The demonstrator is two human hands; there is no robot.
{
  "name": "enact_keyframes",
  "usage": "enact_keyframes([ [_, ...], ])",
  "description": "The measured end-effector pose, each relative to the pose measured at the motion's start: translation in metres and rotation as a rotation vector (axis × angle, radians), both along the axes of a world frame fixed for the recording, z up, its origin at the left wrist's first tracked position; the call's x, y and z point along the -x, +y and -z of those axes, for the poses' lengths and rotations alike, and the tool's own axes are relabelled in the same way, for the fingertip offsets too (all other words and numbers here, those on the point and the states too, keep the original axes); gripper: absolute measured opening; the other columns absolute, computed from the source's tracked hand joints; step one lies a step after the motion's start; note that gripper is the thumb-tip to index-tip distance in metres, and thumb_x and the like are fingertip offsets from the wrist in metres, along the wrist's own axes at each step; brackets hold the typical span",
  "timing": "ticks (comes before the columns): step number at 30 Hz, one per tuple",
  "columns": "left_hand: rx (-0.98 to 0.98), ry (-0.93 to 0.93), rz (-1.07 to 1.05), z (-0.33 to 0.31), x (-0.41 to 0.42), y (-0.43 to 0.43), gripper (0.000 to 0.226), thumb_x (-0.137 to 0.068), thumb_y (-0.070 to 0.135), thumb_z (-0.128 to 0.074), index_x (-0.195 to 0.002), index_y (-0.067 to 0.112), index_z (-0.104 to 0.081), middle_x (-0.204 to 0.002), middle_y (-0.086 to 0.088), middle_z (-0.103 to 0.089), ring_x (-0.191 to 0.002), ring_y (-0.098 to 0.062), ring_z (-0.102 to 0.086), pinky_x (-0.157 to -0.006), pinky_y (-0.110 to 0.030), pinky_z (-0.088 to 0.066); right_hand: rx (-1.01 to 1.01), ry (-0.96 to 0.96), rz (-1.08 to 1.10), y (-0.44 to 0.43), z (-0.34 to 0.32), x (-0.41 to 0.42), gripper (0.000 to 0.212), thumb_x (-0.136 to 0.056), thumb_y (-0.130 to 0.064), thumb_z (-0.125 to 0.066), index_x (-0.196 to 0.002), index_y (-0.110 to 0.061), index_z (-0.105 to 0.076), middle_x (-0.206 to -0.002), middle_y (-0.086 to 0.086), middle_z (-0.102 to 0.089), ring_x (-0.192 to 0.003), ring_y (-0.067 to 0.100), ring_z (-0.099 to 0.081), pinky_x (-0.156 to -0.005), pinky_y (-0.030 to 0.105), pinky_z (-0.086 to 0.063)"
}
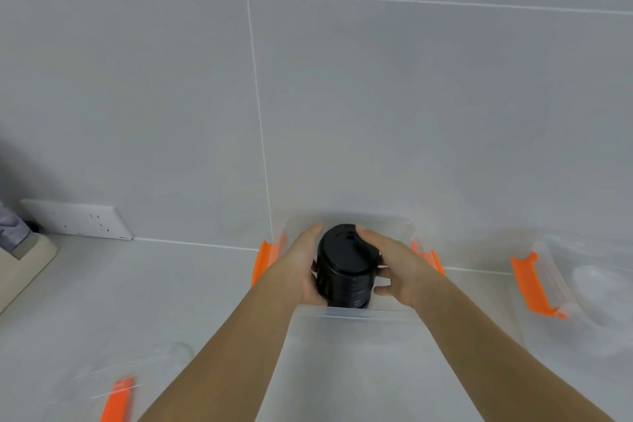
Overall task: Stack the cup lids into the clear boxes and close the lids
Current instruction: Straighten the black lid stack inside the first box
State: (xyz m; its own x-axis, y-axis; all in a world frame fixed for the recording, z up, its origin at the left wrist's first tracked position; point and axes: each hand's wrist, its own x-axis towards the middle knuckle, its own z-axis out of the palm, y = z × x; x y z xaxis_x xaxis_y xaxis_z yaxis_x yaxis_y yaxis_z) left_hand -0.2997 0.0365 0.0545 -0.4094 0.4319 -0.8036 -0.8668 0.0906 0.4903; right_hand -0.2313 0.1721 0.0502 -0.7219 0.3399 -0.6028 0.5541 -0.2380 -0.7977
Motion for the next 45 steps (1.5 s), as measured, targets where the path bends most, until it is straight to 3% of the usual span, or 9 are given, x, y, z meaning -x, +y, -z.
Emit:
enact_keyframes([
  [7, 0.008, 0.111, 0.078, 0.001, -0.002, 0.001, 0.046, -0.066, 0.042, -0.077, -0.095, 0.009, -0.063, -0.085, -0.015, -0.073, -0.075, -0.034, -0.071, -0.068, -0.047, -0.057, 0.051, -0.011, -0.022, 0.000, 0.005, 0.003, 0.036, -0.084, -0.037, -0.064, -0.112, -0.015, -0.063, -0.124, 0.008, -0.060, -0.115, 0.027, -0.053, -0.098, 0.048, -0.044],
  [13, -0.007, 0.006, 0.027, -0.002, -0.002, 0.003, 0.056, -0.071, 0.054, -0.068, -0.092, 0.002, -0.062, -0.070, -0.024, -0.072, -0.056, -0.042, -0.069, -0.055, -0.046, -0.057, 0.269, -0.149, 0.062, -0.001, -0.003, 0.001, 0.071, -0.071, -0.060, -0.068, -0.119, -0.013, -0.048, -0.141, 0.018, -0.038, -0.099, 0.036, -0.053, -0.046, 0.041, -0.051],
  [17, 0.129, 0.003, -0.085, -0.004, -0.001, 0.007, 0.062, -0.084, 0.057, -0.051, -0.110, 0.001, -0.051, -0.116, -0.017, -0.056, -0.080, -0.034, -0.062, -0.053, -0.041, -0.045, 0.269, -0.242, 0.155, 0.006, 0.001, 0.003, 0.092, -0.080, -0.067, -0.050, -0.143, -0.004, -0.027, -0.152, 0.025, -0.023, -0.135, 0.040, -0.033, -0.101, 0.053, -0.034],
  [20, 0.155, 0.052, -0.104, -0.002, 0.000, 0.015, 0.047, -0.088, 0.049, -0.050, -0.079, 0.002, -0.056, -0.079, -0.012, -0.054, -0.064, -0.030, -0.051, -0.066, -0.043, -0.046, 0.243, -0.286, 0.172, 0.008, 0.003, 0.005, 0.086, -0.086, -0.062, -0.043, -0.145, -0.002, -0.022, -0.154, 0.022, -0.021, -0.141, 0.040, -0.023, -0.112, 0.047, -0.021],
  [24, 0.124, 0.075, -0.121, 0.002, 0.000, 0.021, 0.041, -0.087, 0.046, -0.051, -0.101, 0.011, -0.066, -0.102, -0.014, -0.070, -0.095, -0.033, -0.064, -0.092, -0.045, -0.049, 0.204, -0.306, 0.165, 0.001, -0.004, 0.003, 0.081, -0.089, -0.059, -0.041, -0.143, 0.000, -0.025, -0.152, 0.023, -0.026, -0.136, 0.040, -0.033, -0.079, 0.048, -0.043],
  [27, 0.120, 0.053, -0.135, 0.006, 0.003, 0.020, 0.047, -0.084, 0.052, -0.051, -0.095, 0.008, -0.067, -0.100, -0.017, -0.070, -0.093, -0.035, -0.065, -0.092, -0.047, -0.049, 0.212, -0.314, 0.142, -0.003, -0.006, 0.003, 0.077, -0.089, -0.060, -0.040, -0.136, 0.001, -0.032, -0.145, 0.024, -0.036, -0.125, 0.041, -0.047, -0.049, 0.043, -0.039],
  [36, 0.093, 0.061, -0.026, 0.008, 0.005, 0.022, 0.055, -0.078, 0.059, -0.053, -0.087, 0.007, -0.068, -0.067, -0.017, -0.073, -0.076, -0.034, -0.066, -0.068, -0.042, -0.052, 0.219, -0.230, 0.171, -0.002, 0.003, 0.006, 0.069, -0.090, -0.062, -0.031, -0.131, -0.008, -0.047, -0.133, 0.018, -0.055, -0.113, 0.035, -0.058, -0.065, 0.042, -0.049],
  [39, 0.124, 0.066, -0.020, 0.006, 0.004, 0.022, 0.060, -0.079, 0.062, -0.050, -0.079, 0.003, -0.062, -0.047, -0.019, -0.066, -0.067, -0.032, -0.062, -0.055, -0.038, -0.046, 0.348, -0.184, 0.249, -0.004, 0.003, 0.004, 0.062, -0.086, -0.057, -0.049, -0.128, -0.012, -0.049, -0.113, 0.016, -0.062, -0.074, 0.034, -0.068, -0.041, 0.036, -0.053],
  [45, 0.139, 0.072, 0.013, 0.004, 0.004, 0.020, 0.062, -0.079, 0.064, -0.048, -0.075, 0.003, -0.058, -0.039, -0.021, -0.060, -0.061, -0.030, -0.060, -0.051, -0.037, -0.044, 0.161, -0.275, 0.198, 0.004, 0.002, 0.006, 0.079, -0.080, -0.068, -0.048, -0.126, -0.003, -0.048, -0.139, 0.014, -0.047, -0.125, 0.028, -0.047, -0.092, 0.042, -0.040],
])
